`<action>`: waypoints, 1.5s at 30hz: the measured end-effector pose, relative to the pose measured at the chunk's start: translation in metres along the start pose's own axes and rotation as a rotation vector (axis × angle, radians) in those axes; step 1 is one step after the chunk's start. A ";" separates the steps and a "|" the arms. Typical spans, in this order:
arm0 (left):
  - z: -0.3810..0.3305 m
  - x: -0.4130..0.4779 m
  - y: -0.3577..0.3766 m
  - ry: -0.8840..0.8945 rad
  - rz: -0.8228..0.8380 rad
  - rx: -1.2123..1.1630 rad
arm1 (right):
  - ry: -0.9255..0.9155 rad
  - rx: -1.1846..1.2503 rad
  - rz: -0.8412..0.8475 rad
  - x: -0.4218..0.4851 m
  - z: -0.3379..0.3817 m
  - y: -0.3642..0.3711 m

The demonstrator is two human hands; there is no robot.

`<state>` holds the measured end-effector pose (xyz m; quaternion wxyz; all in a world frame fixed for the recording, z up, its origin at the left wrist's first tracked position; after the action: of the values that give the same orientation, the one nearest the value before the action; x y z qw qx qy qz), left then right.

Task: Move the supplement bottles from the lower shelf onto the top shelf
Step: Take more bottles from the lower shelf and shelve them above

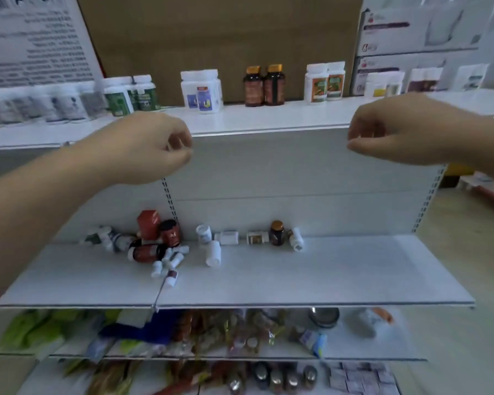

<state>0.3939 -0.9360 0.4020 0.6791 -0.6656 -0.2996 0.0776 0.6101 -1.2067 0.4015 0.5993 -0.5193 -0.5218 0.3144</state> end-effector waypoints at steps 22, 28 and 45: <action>0.080 0.023 0.362 -0.669 0.278 -0.548 | 0.546 0.600 0.025 0.042 0.025 0.391; 0.078 0.072 0.452 -0.741 0.286 -0.611 | 0.532 0.693 -0.023 0.113 0.007 0.475; 0.068 0.062 0.450 -1.053 0.315 -1.646 | 0.483 0.779 0.142 0.135 0.021 0.486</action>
<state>0.5411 -0.8012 -0.0110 -0.2334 -0.8428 -0.4320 0.2206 0.7050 -0.9490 -0.0224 0.8313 -0.3480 -0.1735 0.3973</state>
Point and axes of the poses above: each hand's wrist, its own x-axis towards the middle knuckle, its own y-axis out of the palm, z = x × y, the point moved 1 cm from there along x, towards the middle knuckle, and after that the axes turned 12 degrees about -y, right-handed, at the moved point
